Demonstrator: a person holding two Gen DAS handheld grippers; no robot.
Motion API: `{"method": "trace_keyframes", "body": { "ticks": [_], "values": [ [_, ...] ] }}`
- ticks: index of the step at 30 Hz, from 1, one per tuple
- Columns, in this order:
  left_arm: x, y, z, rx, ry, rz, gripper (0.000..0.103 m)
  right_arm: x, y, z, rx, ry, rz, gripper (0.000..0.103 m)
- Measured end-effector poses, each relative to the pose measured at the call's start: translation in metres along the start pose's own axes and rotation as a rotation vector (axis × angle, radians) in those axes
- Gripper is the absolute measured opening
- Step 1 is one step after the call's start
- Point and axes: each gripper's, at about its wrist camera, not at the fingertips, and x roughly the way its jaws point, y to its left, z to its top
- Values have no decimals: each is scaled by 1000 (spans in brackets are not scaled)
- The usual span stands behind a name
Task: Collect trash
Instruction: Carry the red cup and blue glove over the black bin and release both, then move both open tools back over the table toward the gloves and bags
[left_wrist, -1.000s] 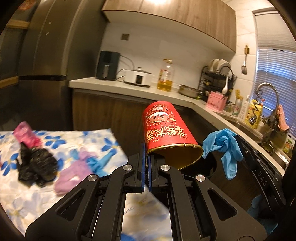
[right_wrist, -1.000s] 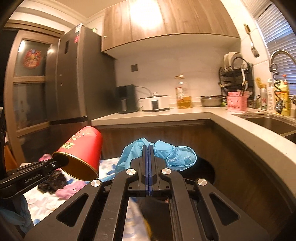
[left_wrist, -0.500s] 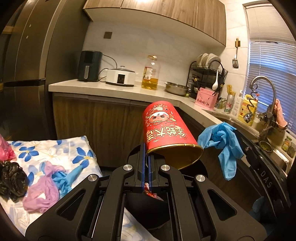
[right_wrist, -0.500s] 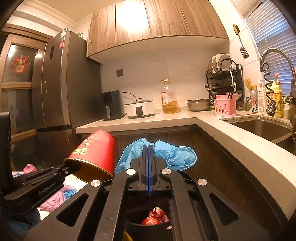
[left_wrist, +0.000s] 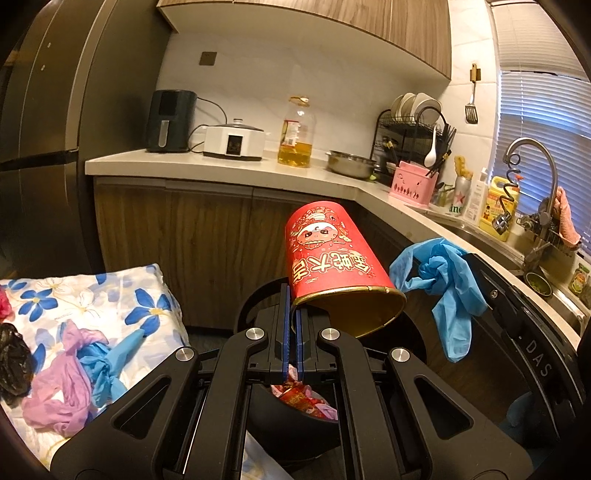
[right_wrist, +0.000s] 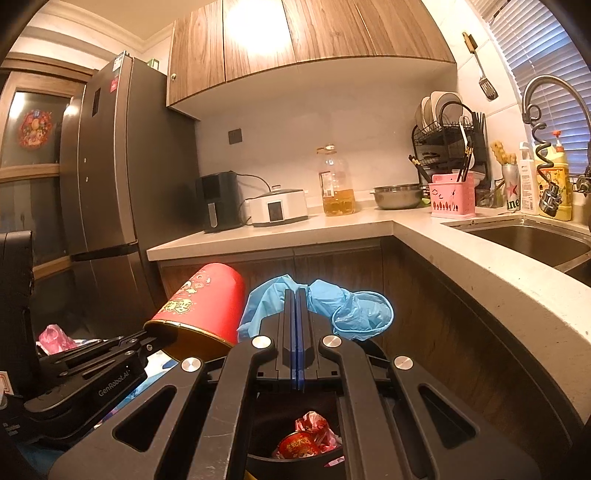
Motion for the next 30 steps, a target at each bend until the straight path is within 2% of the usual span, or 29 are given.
{"method": "trace_keyframes", "body": {
  "ticks": [18, 19, 20, 21, 23, 27, 30],
  "values": [
    [27, 3, -13, -1, 57, -24, 3, 24, 0, -8, 14, 72, 23, 3],
    [27, 3, -14, -3, 57, -26, 9, 25, -1, -8, 15, 74, 21, 10],
    [28, 4, -15, -10, 61, -28, 18, 26, -2, -8, 18, 75, 19, 24],
    [29, 5, -15, -17, 64, -30, 22, 26, -4, -9, 23, 74, 19, 30],
    [30, 8, -16, -27, 70, -38, 39, 24, -6, -10, 27, 69, 11, 32],
    [26, 14, -18, -36, 57, -23, 52, 20, -9, -11, 42, 70, 5, 32],
    [18, 18, -21, -36, 45, 3, 62, 14, -8, -12, 47, 66, 2, 44]
  ]
}}
